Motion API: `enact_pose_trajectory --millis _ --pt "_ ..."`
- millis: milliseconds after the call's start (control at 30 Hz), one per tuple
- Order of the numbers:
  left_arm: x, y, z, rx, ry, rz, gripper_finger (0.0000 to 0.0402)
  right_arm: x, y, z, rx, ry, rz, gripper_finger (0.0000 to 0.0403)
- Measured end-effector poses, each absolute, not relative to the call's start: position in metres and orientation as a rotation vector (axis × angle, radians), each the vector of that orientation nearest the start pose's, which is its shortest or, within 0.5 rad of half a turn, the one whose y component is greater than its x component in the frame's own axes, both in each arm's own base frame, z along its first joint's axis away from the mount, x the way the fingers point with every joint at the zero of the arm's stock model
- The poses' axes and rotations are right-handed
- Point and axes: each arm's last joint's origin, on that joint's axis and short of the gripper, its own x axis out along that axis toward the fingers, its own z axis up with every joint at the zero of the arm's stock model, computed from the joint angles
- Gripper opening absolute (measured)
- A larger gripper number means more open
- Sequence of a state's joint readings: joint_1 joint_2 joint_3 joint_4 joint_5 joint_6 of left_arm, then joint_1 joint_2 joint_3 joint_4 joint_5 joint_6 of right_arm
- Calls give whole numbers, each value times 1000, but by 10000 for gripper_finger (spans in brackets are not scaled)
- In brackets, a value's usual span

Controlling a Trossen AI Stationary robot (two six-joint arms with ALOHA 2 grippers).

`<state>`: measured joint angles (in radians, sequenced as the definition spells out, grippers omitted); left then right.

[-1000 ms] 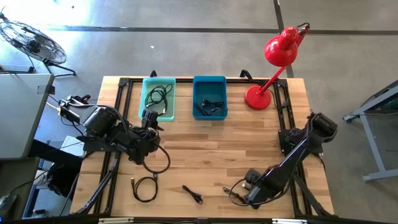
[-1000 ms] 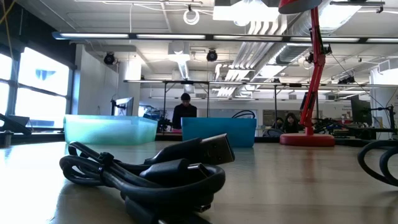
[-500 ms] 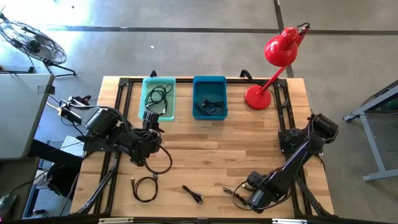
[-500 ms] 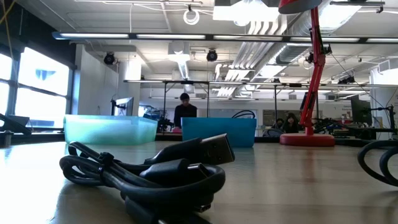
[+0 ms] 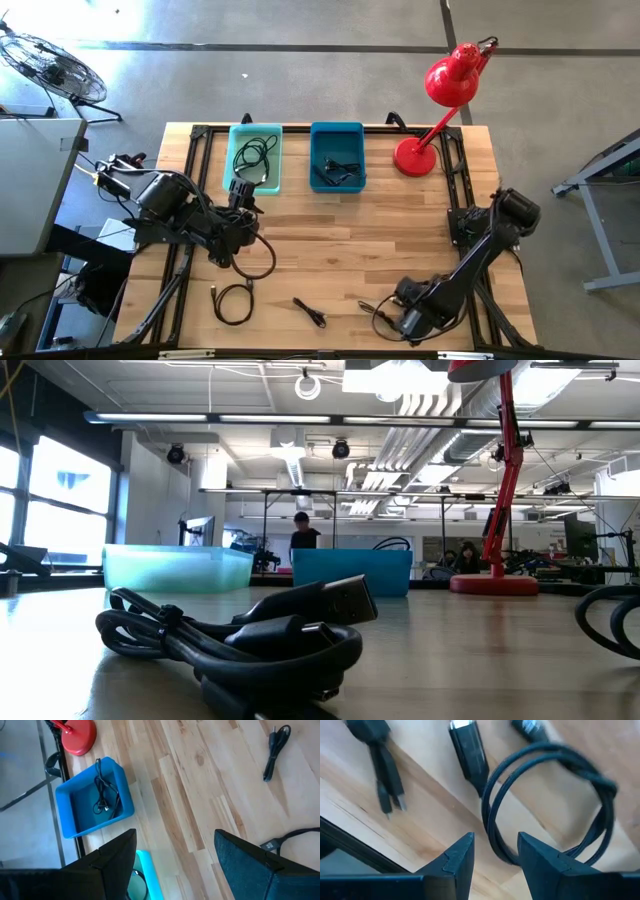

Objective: Pick & Place USB Port
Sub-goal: Put the black HDMI cable into the green bin

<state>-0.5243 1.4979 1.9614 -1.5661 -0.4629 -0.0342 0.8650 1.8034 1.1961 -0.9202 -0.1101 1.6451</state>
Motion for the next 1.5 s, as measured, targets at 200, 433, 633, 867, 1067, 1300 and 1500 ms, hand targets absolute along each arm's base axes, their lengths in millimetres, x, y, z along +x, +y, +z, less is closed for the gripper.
enact_pose_trajectory --millis 200,433,633,867,1067,1300,1500 --pt "210 -107 446 491 970 -39 262 208 247 159 632 1577 -599 142" --pt "210 -107 446 484 970 -36 262 210 249 140 578 1587 -651 142" --pt "217 -110 442 503 984 -17 262 213 251 137 597 1608 -621 100" --pt "229 -116 433 542 1018 -17 262 221 247 158 556 1384 -590 20" --pt "234 -120 428 579 1039 -31 262 233 234 198 534 1240 -495 10" --pt "242 -122 432 682 947 -31 262 259 207 286 419 775 -247 7" --pt "251 -127 439 825 830 -82 262 270 183 363 325 375 41 5"
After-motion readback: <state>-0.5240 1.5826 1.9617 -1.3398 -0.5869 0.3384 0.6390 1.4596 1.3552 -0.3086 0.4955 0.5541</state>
